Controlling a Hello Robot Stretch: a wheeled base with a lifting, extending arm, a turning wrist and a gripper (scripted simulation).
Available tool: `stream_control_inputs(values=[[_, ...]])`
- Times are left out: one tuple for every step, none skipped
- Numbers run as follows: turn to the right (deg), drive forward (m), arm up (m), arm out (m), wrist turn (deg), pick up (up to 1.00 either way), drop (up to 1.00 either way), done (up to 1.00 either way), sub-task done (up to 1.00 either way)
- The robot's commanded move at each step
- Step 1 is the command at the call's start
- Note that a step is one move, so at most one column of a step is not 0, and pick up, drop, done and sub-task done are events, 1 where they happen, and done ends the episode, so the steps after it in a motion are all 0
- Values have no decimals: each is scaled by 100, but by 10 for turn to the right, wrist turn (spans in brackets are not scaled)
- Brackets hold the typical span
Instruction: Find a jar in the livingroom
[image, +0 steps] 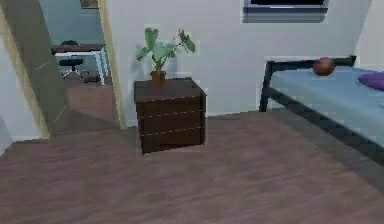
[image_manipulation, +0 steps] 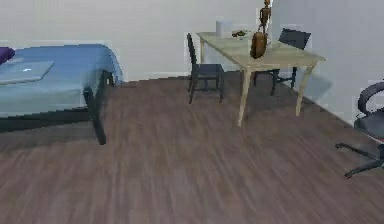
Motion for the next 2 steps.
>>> stream_control_inputs(values=[[-270, 0, 0, 0, 0, 0, 0, 0, 0], [0, 100, 0, 0, 0, 0, 0, 0, 0]])
